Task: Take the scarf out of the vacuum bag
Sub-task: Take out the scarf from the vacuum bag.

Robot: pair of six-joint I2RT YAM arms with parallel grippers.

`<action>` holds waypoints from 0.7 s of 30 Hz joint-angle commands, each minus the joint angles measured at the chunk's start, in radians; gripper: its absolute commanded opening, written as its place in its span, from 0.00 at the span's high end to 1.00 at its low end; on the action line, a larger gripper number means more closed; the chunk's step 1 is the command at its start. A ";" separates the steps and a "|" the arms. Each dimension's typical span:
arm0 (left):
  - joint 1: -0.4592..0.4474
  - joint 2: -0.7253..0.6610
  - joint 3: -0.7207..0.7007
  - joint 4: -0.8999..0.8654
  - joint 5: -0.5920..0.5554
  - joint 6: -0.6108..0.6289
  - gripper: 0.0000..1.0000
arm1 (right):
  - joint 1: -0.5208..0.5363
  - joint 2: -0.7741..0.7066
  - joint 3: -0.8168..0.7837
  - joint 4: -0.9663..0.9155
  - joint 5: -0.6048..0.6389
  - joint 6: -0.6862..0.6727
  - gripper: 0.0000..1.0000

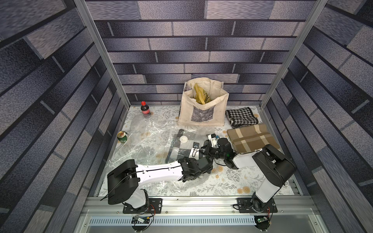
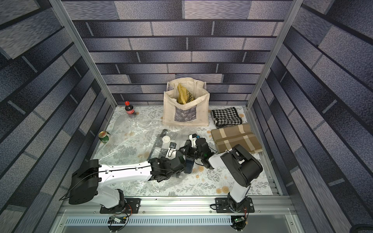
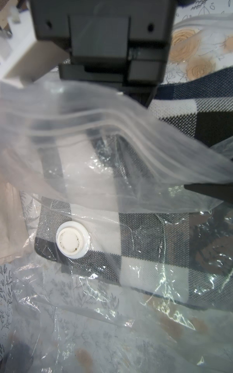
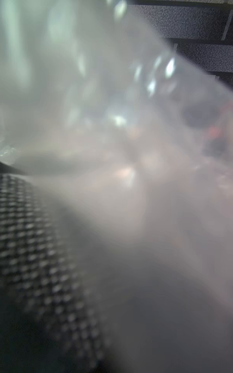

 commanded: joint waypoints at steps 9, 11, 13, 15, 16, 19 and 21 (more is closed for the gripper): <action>0.010 0.006 0.022 -0.024 -0.025 -0.013 1.00 | 0.007 -0.257 0.161 -0.607 0.193 -0.283 1.00; 0.012 0.007 0.027 -0.027 -0.023 -0.012 1.00 | 0.007 -0.264 0.153 -0.609 0.199 -0.277 1.00; 0.015 0.012 0.031 -0.030 -0.018 -0.009 1.00 | 0.007 -0.273 0.149 -0.631 0.219 -0.270 1.00; 0.020 0.019 0.039 -0.035 -0.007 -0.007 1.00 | 0.005 -0.292 0.149 -0.680 0.249 -0.269 1.00; 0.022 0.021 0.042 -0.037 -0.003 -0.002 1.00 | 0.005 -0.303 0.150 -0.703 0.263 -0.271 1.00; 0.027 0.039 0.058 -0.034 0.021 0.018 1.00 | -0.003 -0.346 0.155 -0.803 0.300 -0.284 1.00; 0.028 0.064 0.082 -0.049 0.031 0.034 1.00 | -0.019 -0.375 0.156 -0.880 0.315 -0.282 1.00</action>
